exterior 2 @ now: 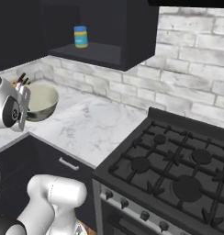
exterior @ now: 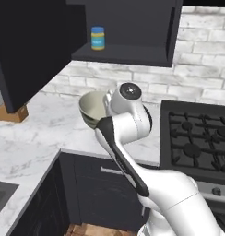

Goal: Pick the mug and place it in the sink. Pick the bowl and place it in the open cabinet and then close the cabinet.

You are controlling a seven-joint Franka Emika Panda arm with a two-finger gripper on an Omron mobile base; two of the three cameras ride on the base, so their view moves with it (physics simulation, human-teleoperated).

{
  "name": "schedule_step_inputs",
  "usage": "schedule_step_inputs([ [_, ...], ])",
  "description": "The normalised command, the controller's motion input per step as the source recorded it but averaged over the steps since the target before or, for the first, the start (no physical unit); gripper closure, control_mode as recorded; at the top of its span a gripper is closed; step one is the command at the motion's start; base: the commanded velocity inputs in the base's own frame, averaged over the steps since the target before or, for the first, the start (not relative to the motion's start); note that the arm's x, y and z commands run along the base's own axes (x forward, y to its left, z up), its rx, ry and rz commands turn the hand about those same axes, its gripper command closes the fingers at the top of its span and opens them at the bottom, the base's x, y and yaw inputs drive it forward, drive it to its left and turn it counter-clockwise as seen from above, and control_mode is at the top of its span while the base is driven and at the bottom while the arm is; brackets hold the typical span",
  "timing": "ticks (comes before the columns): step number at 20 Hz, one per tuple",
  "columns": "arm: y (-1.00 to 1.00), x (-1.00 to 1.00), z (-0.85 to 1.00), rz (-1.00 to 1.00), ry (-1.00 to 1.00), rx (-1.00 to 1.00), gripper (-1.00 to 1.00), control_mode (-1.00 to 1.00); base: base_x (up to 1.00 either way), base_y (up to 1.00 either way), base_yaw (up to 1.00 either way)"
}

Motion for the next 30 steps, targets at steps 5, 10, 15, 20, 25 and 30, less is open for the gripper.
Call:
schedule_step_inputs([
  [5, 0.00, 0.00, 0.00, 0.00, 0.00, 0.00, 1.00, 1.00, 0.93, 0.52, 0.43],
  [10, 0.00, 0.00, 0.00, 0.00, 0.00, 0.00, 1.00, 1.00, 0.95, 0.14, 0.28],
  [15, 0.00, 0.00, 0.00, 0.00, 0.00, 0.00, 1.00, 1.00, 0.75, -0.68, 0.16],
  [20, 0.00, 0.00, 0.00, 0.00, 0.00, 0.00, 1.00, 1.00, 1.00, -0.04, 0.01],
  [25, 0.00, 0.00, 0.00, 0.00, 0.00, 0.00, 1.00, 1.00, 1.00, 0.00, -0.16],
  [30, 0.00, 0.00, 0.00, 0.00, 0.00, 0.00, 1.00, 1.00, 1.00, 0.00, -0.28],
])
